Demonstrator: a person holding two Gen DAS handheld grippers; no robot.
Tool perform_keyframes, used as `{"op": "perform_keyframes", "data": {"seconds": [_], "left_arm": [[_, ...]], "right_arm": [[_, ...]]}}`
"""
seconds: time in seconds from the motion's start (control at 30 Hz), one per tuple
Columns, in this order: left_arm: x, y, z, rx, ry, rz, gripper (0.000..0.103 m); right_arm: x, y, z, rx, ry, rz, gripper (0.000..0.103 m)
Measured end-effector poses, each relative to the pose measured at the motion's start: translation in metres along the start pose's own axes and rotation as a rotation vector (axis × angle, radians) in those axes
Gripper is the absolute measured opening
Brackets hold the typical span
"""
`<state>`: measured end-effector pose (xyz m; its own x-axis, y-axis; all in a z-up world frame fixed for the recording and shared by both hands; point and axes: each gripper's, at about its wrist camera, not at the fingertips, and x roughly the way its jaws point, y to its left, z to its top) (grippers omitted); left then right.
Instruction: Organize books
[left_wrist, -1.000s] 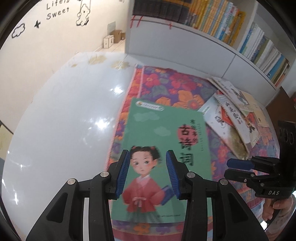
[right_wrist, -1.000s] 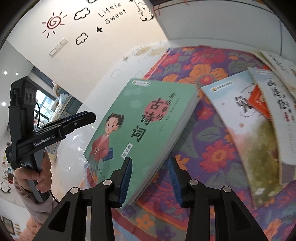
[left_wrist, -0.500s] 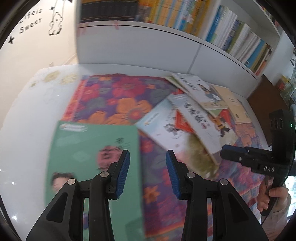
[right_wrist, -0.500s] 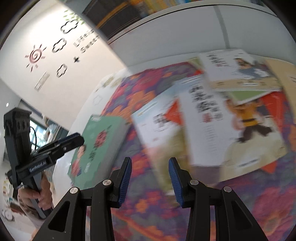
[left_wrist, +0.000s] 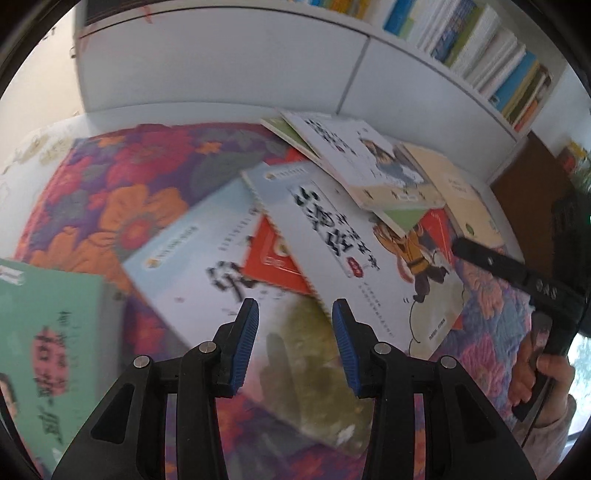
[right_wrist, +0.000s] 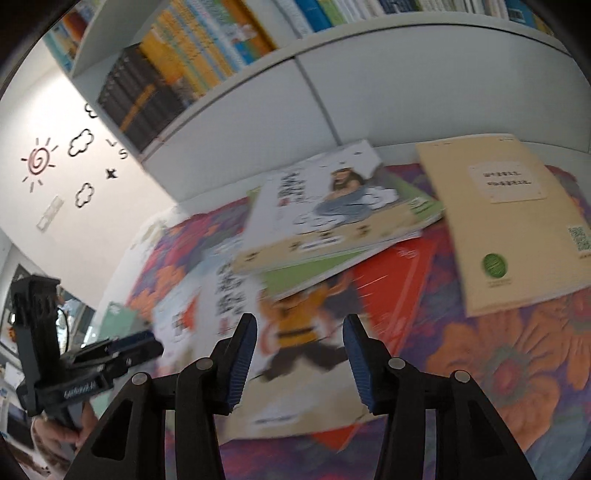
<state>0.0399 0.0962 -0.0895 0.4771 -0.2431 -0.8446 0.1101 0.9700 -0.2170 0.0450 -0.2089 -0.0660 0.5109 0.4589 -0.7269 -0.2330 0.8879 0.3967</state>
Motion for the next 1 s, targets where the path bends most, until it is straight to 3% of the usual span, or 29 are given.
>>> {"op": "perform_keyframes", "data": {"seconds": [0.1,0.2,0.37,0.5,0.57,0.8,1.0], "left_arm": [[0.013,-0.014,-0.003,0.036,0.024,-0.017,0.039],[0.025,-0.025,-0.007,0.071,0.052,-0.024,0.039],[0.024,-0.031,-0.009,0.079,0.045,-0.025,0.039],[0.021,-0.033,-0.013,0.084,0.055,-0.037,0.039],[0.021,-0.037,-0.016,0.100,0.060,-0.051,0.039],[0.017,-0.042,-0.022,0.136,0.068,0.003,0.039],[0.002,-0.037,-0.044,0.156,0.100,0.006,0.039]], "right_arm": [[0.013,-0.007,0.004,-0.002,0.020,-0.022,0.047],[0.020,-0.009,-0.003,0.010,0.039,0.073,0.047],[0.018,0.000,-0.005,-0.008,0.055,0.072,0.048],[0.022,-0.003,-0.001,-0.030,0.038,-0.058,0.048],[0.025,-0.008,-0.001,-0.021,0.054,-0.053,0.051],[0.027,0.005,-0.006,-0.062,0.090,-0.070,0.055],[0.016,0.023,-0.029,-0.080,0.124,-0.066,0.058]]}}
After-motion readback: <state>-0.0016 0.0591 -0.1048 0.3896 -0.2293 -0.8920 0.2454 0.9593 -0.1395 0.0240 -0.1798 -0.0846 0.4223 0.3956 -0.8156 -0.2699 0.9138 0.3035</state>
